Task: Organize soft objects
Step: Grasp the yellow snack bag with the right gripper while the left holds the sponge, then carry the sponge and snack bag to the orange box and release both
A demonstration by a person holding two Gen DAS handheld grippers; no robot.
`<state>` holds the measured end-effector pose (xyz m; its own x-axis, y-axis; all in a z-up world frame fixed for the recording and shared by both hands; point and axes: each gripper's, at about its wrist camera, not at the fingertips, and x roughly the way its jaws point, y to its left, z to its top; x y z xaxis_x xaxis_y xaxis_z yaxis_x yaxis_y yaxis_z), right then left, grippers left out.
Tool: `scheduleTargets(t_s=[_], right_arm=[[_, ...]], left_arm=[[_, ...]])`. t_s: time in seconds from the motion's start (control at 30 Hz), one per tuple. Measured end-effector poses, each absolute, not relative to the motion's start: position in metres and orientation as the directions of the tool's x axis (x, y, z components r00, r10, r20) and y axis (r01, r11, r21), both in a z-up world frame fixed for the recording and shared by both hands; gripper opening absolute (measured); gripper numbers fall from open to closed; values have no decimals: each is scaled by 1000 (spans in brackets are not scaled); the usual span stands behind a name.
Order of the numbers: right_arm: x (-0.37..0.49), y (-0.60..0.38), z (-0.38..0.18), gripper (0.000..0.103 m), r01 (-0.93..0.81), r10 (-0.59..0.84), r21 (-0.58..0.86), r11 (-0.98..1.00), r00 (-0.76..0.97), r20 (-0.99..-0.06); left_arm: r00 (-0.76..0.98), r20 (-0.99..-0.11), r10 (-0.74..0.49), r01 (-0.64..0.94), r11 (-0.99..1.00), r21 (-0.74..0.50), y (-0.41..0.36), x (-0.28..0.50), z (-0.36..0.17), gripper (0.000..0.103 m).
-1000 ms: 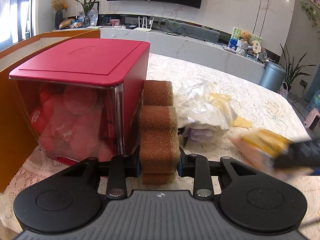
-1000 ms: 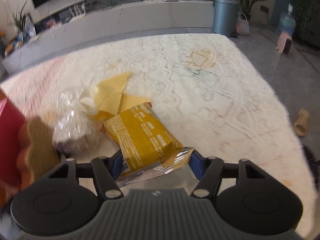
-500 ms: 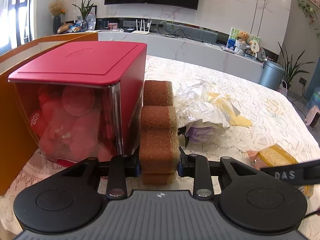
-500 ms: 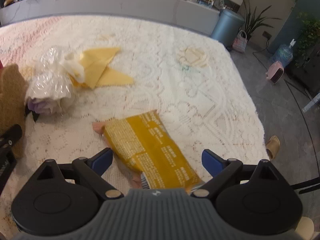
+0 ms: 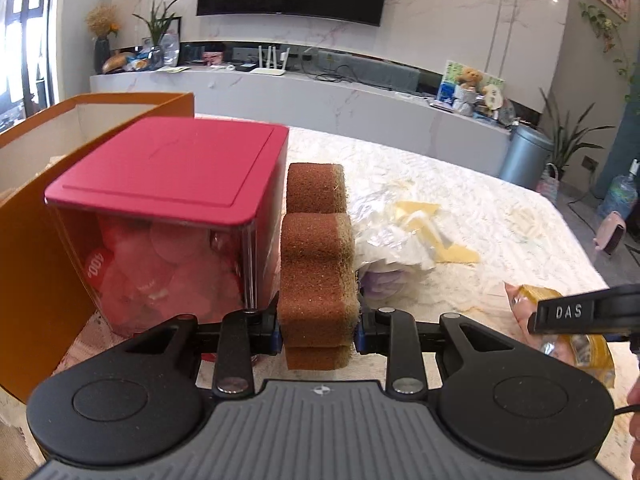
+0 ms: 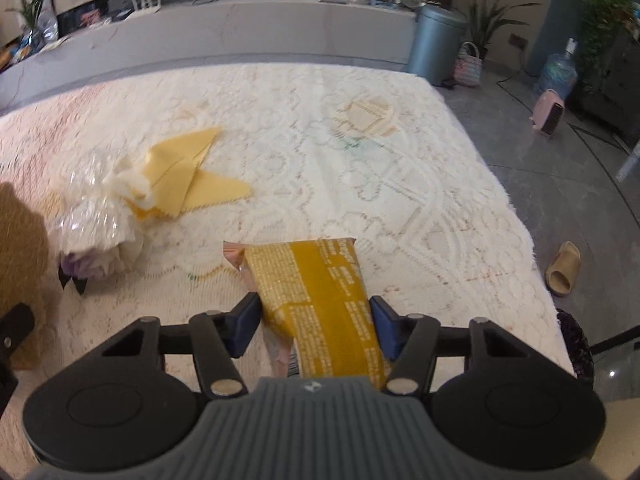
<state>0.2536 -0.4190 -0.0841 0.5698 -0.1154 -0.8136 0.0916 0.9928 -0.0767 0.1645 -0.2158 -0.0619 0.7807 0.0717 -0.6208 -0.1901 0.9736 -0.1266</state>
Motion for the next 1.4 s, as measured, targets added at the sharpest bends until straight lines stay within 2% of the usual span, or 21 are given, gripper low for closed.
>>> scheduleTargets(t_s=[0.1,0.27,0.4,0.5,0.6,0.73,0.9,1.03,1.17,1.4], right_arm=[[250,-423,-81,56,91,-96,-54,994,567,-818],[246,-430,-84,54,102,-26,39,994,572,-820],[243,-429,-76,53,96,-11,57,994,595,-804],[241,-427,-66,52,76,41,113,991,629,-776],[236,-424,-54,52,41,128,206,978,664,-737],[229,-414,-30,52,6,181,257,966,697,-694],[217,-389,8,52,-67,249,305,950,752,-611],[209,-367,38,52,-185,410,453,872,782,-470],[200,-325,64,52,-274,494,508,816,787,-369],[194,-224,82,52,-338,573,540,770,738,-355]], left_arm=[[791,-612,26,-159,974,-164,-212,159,-53,35],[766,-628,-138,-72,952,-297,-194,154,-32,35],[783,-614,-101,-70,966,-248,-185,147,-16,35],[766,-631,-119,-66,963,-261,-174,144,-3,35],[777,-618,-122,-55,964,-258,-160,137,13,35],[804,-587,-91,-57,972,-230,-139,126,35,35],[829,-534,-167,28,966,-259,-99,124,80,35],[815,-508,-278,154,950,-273,-59,125,104,35],[815,-508,-278,135,944,-301,-21,126,108,35],[792,-488,-366,144,889,-434,44,133,84,35]])
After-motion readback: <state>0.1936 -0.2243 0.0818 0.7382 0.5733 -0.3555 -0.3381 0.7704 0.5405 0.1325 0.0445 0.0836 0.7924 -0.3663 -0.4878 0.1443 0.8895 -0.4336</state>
